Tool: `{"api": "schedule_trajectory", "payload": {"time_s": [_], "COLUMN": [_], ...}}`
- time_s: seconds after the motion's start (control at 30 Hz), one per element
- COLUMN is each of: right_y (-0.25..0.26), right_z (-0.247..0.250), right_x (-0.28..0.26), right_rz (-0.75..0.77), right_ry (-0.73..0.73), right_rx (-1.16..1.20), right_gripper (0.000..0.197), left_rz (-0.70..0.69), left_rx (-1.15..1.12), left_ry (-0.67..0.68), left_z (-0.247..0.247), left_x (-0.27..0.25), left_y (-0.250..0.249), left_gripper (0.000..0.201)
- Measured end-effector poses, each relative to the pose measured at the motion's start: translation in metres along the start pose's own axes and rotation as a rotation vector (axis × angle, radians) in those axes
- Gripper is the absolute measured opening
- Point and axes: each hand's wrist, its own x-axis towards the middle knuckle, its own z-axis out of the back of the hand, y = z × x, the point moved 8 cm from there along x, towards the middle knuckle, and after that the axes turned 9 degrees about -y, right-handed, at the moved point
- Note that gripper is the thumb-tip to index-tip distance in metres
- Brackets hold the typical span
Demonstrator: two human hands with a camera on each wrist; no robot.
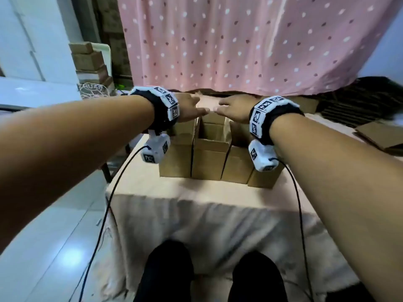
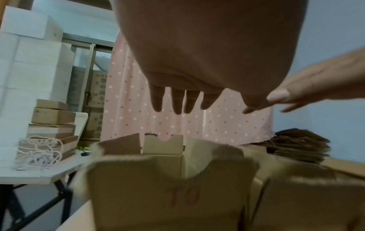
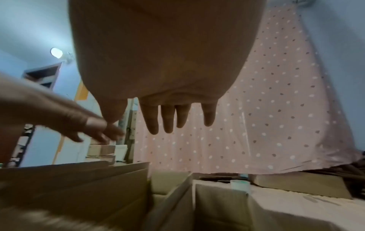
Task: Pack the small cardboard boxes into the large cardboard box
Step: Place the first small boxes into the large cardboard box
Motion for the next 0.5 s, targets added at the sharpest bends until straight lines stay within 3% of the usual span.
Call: {"api": "schedule_trajectory", "payload": {"time_s": [0.13,0.27,0.4,0.5], "right_y": [0.03,0.044,0.04,0.039], "right_z": [-0.014,-0.061,-0.094,-0.095], "right_x": [-0.022,-0.035,-0.034,-0.034], "right_rz": [0.046,0.044,0.009,0.014], "right_ry": [0.086,0.204,0.108,0.013], "right_rx": [-0.057,-0.103,-0.141,-0.158], "right_gripper": [0.059,0.048,0.014,0.014], "left_rz": [0.014,-0.094,-0.106,-0.131], "left_rx": [-0.014,0.044,0.095,0.12], "left_ry": [0.117,0.191,0.129,-0.025], "left_z": [-0.021,-0.057,-0.089,-0.095], "left_x": [-0.037,-0.055,-0.055,-0.056], "left_y": [0.014,0.002,0.001,0.002], "left_gripper": [0.073,0.065,0.042,0.03]}}
